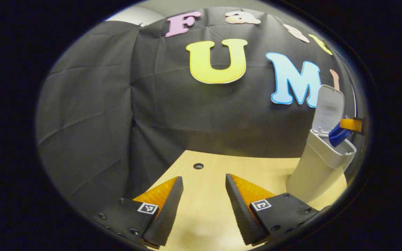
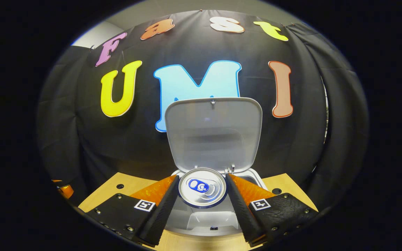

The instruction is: Press the lid of the desktop garbage bin to open it, pick up the crumpled paper on the desktop and throw it into the bin, then pick up the pop can on the desktop and drop it into the bin, and finally close the garbage bin lid.

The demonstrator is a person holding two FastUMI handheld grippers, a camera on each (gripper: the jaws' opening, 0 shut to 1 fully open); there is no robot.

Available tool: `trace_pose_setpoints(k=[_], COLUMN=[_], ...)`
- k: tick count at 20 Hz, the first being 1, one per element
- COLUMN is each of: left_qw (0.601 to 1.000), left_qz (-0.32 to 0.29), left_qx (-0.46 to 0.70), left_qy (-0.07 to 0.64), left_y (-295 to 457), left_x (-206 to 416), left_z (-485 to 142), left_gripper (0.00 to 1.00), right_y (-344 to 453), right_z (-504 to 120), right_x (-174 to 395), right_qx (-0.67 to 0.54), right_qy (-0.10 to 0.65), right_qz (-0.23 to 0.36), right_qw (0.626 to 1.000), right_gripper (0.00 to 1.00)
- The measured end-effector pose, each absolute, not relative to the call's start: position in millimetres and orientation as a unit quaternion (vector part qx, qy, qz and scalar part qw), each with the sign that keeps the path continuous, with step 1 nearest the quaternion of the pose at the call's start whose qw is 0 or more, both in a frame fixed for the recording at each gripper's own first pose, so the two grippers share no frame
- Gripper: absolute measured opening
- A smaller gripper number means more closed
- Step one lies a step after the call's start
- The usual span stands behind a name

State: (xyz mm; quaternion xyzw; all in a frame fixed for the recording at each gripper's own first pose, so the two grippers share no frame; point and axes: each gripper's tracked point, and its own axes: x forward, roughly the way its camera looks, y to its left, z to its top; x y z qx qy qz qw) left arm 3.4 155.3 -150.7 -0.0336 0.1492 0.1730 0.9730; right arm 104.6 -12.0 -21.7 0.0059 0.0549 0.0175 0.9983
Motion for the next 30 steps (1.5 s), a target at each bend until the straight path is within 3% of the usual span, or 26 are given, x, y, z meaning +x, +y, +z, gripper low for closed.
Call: trace_pose_setpoints(k=[5, 6, 8, 9, 10, 25, 26, 30], left_qw=[0.973, 0.973, 0.973, 0.973, 0.973, 0.973, 0.974, 0.974], left_qz=[0.169, 0.168, 0.167, 0.166, 0.165, 0.158, 0.158, 0.156], left_qx=[-0.030, -0.029, -0.027, -0.026, -0.025, -0.021, -0.021, -0.020], left_qy=[0.153, 0.154, 0.155, 0.155, 0.156, 0.164, 0.164, 0.165], left_y=[151.7, 151.5, 150.0, 149.5, 149.0, 143.3, 143.1, 142.9], left_x=[7.1, 8.1, 8.5, 8.9, 9.6, 12.0, 12.3, 12.0], left_z=[-152.1, -152.4, -152.8, -153.3, -153.6, -156.8, -156.0, -157.0], left_gripper=[0.89, 0.82, 0.85, 0.82, 0.89, 0.89, 0.82, 0.82], right_y=[-16.7, -17.7, -17.6, -18.1, -18.6, -23.4, -23.5, -23.1], right_z=[-44.6, -48.0, -54.3, -58.2, -61.1, -85.3, -85.6, -87.4], right_x=[106.5, 106.2, 106.2, 106.3, 106.8, 106.1, 106.1, 106.7], right_qx=[0.011, 0.011, 0.010, 0.009, 0.010, -0.003, -0.007, -0.023], right_qy=[0.079, 0.083, 0.090, 0.093, 0.097, 0.123, 0.123, 0.124], right_qz=[0.013, 0.012, 0.012, 0.012, 0.012, 0.007, 0.007, 0.004], right_qw=[0.997, 0.996, 0.996, 0.996, 0.995, 0.992, 0.992, 0.992], right_gripper=[0.84, 0.84, 0.84, 0.84, 0.84, 0.84, 0.84, 0.85])
